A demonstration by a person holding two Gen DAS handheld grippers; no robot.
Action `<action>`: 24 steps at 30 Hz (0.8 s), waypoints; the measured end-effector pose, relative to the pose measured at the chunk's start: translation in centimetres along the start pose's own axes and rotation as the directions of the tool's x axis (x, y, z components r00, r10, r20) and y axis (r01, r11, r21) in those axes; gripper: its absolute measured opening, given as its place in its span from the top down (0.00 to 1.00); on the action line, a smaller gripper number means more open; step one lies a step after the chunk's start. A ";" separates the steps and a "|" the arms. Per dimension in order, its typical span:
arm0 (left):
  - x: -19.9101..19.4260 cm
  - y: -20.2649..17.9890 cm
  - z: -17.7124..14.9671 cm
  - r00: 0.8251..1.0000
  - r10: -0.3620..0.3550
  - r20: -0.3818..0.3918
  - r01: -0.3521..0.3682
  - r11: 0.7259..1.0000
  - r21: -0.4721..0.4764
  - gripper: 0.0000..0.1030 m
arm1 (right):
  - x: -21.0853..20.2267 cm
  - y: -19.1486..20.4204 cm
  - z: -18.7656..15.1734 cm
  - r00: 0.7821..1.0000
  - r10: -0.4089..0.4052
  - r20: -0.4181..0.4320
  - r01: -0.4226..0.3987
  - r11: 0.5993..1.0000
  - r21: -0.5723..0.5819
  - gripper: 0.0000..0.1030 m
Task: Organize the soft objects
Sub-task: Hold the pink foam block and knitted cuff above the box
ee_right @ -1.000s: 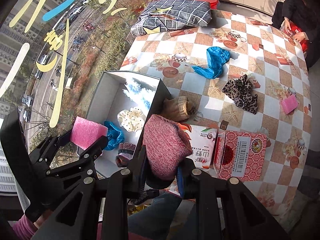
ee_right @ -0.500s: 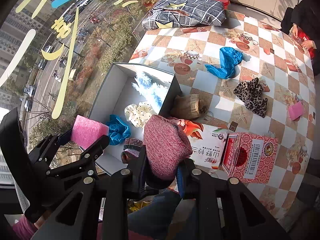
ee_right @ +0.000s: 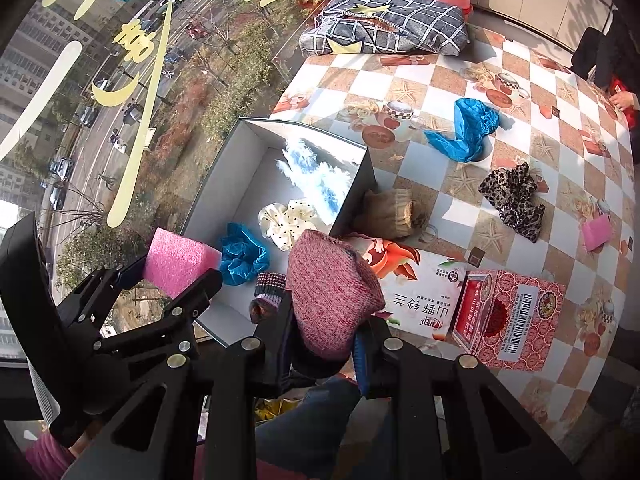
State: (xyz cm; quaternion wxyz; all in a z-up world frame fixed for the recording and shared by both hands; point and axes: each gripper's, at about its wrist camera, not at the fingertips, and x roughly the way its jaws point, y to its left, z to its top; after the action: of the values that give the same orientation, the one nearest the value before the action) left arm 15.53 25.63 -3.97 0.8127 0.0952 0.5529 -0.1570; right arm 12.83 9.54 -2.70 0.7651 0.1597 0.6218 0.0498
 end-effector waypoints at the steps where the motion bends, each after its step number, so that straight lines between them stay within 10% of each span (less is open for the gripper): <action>1: 0.0 0.1 0.0 1.000 0.001 -0.001 -0.001 1.000 -0.002 0.29 | 0.0 0.1 0.0 1.000 0.000 -0.001 0.000 1.000 -0.003 0.75; 24: 0.6 1.8 -0.5 1.000 0.014 -0.019 -0.014 0.999 -0.040 0.29 | 1.4 2.2 0.8 0.999 0.015 -0.034 -0.017 0.998 -0.061 0.75</action>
State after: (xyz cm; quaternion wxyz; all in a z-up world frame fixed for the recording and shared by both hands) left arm 15.90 27.39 -4.73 0.8103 0.0841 0.5631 -0.1392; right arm 14.21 11.87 -3.15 0.7588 0.1402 0.6313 0.0774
